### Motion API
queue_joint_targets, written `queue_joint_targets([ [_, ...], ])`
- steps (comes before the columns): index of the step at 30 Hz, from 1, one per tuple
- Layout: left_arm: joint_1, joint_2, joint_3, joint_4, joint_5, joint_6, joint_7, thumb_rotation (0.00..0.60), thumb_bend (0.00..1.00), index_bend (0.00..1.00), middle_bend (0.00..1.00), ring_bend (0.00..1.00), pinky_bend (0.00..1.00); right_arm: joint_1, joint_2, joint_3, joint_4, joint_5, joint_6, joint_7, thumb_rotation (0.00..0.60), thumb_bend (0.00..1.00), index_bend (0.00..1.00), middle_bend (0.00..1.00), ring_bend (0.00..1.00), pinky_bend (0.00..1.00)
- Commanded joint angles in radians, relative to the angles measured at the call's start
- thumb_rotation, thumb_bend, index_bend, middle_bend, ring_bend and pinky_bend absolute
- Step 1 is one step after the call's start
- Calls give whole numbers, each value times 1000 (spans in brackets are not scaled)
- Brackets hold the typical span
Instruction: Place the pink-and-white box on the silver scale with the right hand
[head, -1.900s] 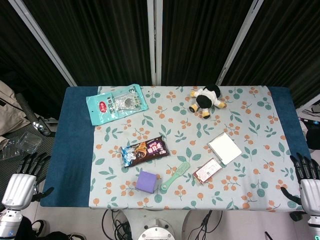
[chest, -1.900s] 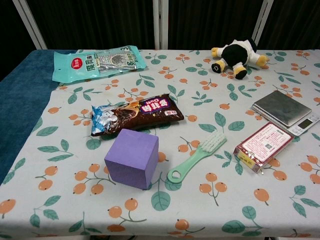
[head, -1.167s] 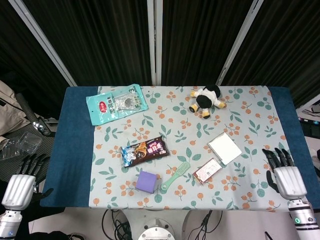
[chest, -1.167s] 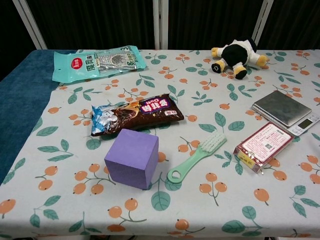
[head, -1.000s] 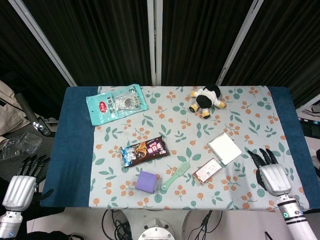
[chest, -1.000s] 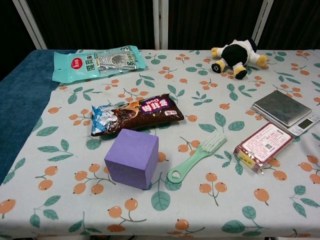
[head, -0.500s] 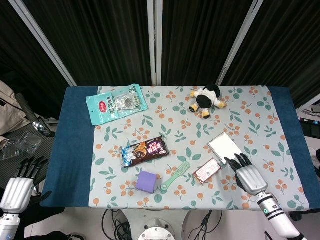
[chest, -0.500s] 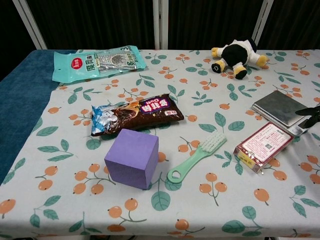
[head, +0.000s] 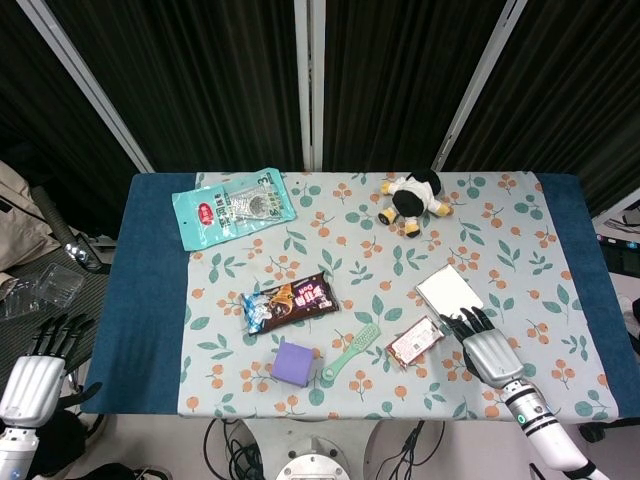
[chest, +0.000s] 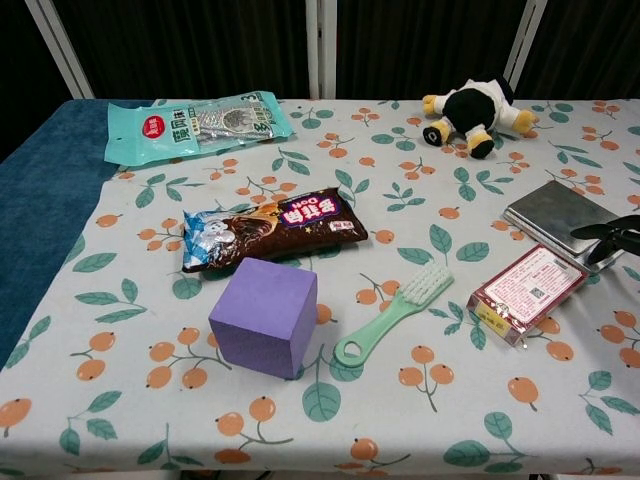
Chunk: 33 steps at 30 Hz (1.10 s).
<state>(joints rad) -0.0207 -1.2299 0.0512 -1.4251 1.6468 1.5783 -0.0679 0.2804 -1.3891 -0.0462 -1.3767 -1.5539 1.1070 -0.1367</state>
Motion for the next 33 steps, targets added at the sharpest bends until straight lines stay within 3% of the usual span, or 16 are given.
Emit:
queue_joint_targets([
  [1, 0, 0, 0, 1, 0, -1, -1, 600, 108, 127, 81, 0, 69, 4, -3, -4, 1, 7, -10, -6, 600, 894, 0, 213, 0, 0],
  [8, 2, 1, 1, 0, 2, 4, -1, 600, 109, 127, 81, 0, 69, 6, 1, -8, -10, 10, -4, -9, 600, 900, 0, 222, 0, 0],
  [13, 4, -1, 3, 2, 5, 6, -2, 600, 108, 126, 81, 0, 69, -6, 11, -3, -20, -33, 79, 26, 600, 859, 0, 203, 0, 0],
  [15, 4, -1, 4, 2, 7, 7, -2, 600, 108, 127, 81, 0, 69, -10, 10, 5, -16, -64, 132, 45, 600, 748, 0, 183, 0, 0],
  [19, 4, -1, 5, 0, 10, 9, 0, 600, 109, 128, 81, 0, 69, 12, 14, 16, -13, -100, 150, 18, 600, 321, 0, 73, 0, 0],
  [22, 6, -1, 7, -2, 11, 10, 3, 600, 108, 131, 81, 0, 70, 46, 27, 22, -44, -88, 87, -50, 600, 153, 0, 20, 0, 0],
  [25, 8, 3, 8, -10, 6, 7, 9, 600, 108, 133, 81, 0, 70, 87, 35, 35, -86, -52, 2, -134, 600, 79, 0, 12, 0, 0],
  [33, 11, 13, 6, -18, -1, 7, 11, 600, 109, 134, 82, 0, 70, 171, 5, 61, -144, 21, -141, -269, 600, 61, 0, 59, 0, 0],
])
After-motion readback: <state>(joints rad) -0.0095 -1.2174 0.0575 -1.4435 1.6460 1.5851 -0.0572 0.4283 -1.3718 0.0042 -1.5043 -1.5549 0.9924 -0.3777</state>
